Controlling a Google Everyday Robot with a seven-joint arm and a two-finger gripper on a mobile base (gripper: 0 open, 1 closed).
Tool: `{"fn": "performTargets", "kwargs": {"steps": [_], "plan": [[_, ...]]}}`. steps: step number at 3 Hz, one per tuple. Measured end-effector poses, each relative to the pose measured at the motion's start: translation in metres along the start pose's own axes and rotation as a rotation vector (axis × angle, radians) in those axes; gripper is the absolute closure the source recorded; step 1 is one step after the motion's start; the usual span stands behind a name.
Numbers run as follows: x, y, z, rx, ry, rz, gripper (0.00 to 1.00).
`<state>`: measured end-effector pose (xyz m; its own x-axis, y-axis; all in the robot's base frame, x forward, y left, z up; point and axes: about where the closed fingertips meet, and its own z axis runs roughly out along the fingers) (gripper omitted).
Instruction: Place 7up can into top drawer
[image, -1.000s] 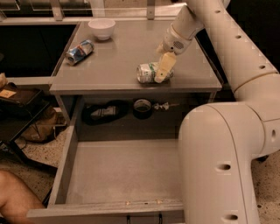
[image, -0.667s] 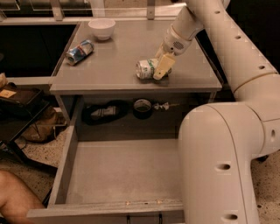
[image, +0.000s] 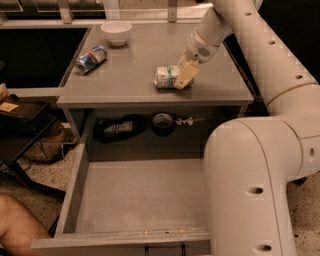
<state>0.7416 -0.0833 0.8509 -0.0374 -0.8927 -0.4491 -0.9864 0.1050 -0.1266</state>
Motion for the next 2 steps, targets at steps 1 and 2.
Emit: {"fn": "performTargets", "kwargs": {"steps": [1, 2], "plan": [[0.0, 0.0, 0.0, 0.0, 0.0, 0.0, 1.0], [-0.005, 0.0048, -0.0072, 0.017, -0.008, -0.014, 1.0]]}}
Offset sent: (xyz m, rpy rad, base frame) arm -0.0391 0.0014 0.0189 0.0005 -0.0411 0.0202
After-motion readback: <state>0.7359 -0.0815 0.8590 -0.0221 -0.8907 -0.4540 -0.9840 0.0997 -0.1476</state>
